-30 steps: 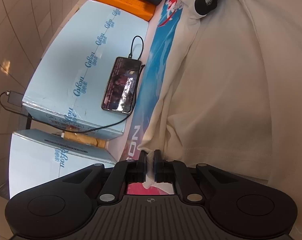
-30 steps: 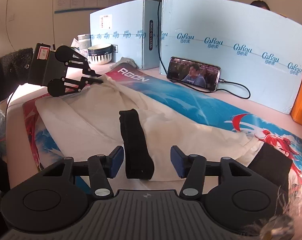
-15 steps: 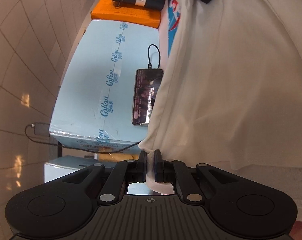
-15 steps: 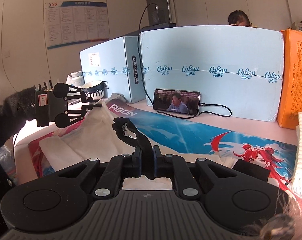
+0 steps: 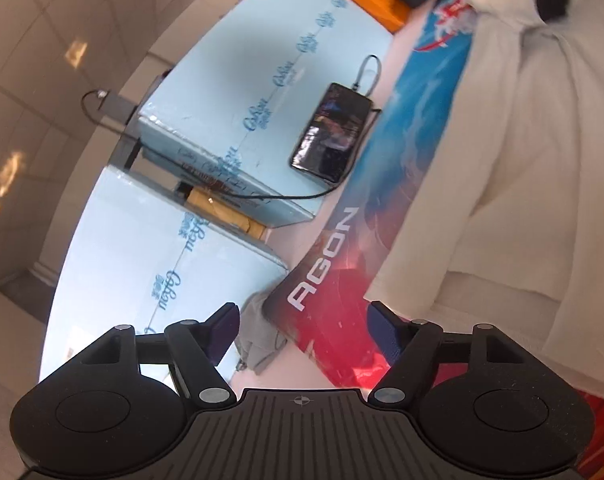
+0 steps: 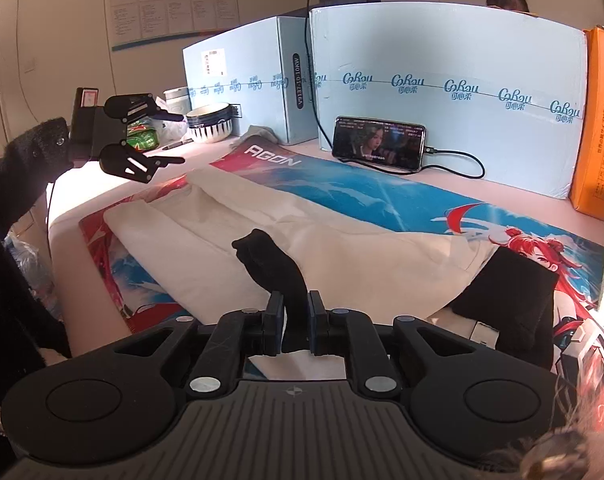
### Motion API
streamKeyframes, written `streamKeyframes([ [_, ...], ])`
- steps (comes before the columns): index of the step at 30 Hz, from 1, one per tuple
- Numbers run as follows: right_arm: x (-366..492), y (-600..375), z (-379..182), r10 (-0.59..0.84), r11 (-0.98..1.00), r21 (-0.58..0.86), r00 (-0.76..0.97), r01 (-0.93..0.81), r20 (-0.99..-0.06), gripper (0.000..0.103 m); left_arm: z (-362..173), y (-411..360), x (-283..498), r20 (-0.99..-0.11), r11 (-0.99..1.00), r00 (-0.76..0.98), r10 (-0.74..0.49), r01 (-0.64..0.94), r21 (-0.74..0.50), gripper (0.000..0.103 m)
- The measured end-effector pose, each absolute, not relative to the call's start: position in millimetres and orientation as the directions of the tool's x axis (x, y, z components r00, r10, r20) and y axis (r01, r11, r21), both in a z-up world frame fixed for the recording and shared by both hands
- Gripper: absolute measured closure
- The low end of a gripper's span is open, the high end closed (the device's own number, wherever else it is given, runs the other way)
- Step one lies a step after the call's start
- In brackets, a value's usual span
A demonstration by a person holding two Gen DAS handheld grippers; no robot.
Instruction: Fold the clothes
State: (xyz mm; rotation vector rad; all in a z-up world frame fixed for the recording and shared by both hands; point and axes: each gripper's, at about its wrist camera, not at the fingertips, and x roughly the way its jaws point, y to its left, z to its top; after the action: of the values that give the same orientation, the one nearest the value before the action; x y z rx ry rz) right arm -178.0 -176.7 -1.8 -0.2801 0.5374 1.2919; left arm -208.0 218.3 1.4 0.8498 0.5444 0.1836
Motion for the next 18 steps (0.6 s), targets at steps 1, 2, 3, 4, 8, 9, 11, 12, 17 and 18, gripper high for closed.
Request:
streamKeyframes([
  [1, -179.1, -176.3, -1.8, 0.836, 0.267, 0.101, 0.178, -0.958, -0.519, 0.054, 3.1, 218.3, -203.4, -0.376, 0.694, 0.855, 0.357, 0.026, 0.719, 0.030],
  [2, -178.8, -176.8, -1.0, 0.846, 0.272, 0.113, 0.182, -0.956, -0.501, 0.045, 4.8, 218.3, -198.9, -0.368, 0.732, 0.861, 0.350, -0.006, 0.681, 0.029],
  [3, -177.9, -177.3, -0.1, 0.857, 0.276, 0.127, 0.185, -0.953, -0.481, 0.041, 6.4, 218.3, -194.3, -0.361, 0.767, 0.867, 0.344, -0.038, 0.641, 0.028],
  [4, -174.6, -177.6, 0.9, 0.872, 0.281, 0.154, 0.185, -0.947, -0.453, 0.041, 8.1, 218.3, -189.7, -0.352, 0.799, 0.873, 0.338, -0.068, 0.597, 0.026],
  [8, -158.0, -169.6, -1.7, 0.877, 0.346, 0.223, 0.230, -0.912, -0.421, 0.032, -4.4, 212.8, -165.0, -0.444, 0.864, 0.852, 0.277, -0.019, 0.503, 0.023],
  [9, -154.9, -165.8, -4.4, 0.867, 0.363, 0.227, 0.238, -0.904, -0.437, 0.032, -9.5, 213.3, -161.0, -0.466, 0.863, 0.839, 0.282, -0.010, 0.505, 0.022],
  [11, -154.6, -157.7, -13.4, 0.834, 0.389, 0.199, 0.252, -0.899, -0.491, 0.032, -18.8, 215.8, -153.8, -0.502, 0.863, 0.813, 0.296, -0.002, 0.505, 0.022],
  [12, -156.6, -153.4, -19.2, 0.811, 0.399, 0.171, 0.259, -0.901, -0.525, 0.032, -19.4, 219.7, -152.9, -0.513, 0.878, 0.809, 0.286, -0.006, 0.479, 0.022],
  [17, -173.7, -147.3, -23.8, 0.780, 0.424, 0.064, 0.329, -0.903, -0.533, 0.030, -5.9, 261.3, -160.6, -0.535, 0.966, 0.811, 0.237, -0.137, 0.219, 0.022],
  [18, -180.4, -146.3, -19.9, 0.784, 0.434, 0.031, 0.361, -0.900, -0.506, 0.028, -2.1, 274.7, -165.3, -0.531, 0.975, 0.818, 0.220, -0.180, 0.127, 0.022],
])
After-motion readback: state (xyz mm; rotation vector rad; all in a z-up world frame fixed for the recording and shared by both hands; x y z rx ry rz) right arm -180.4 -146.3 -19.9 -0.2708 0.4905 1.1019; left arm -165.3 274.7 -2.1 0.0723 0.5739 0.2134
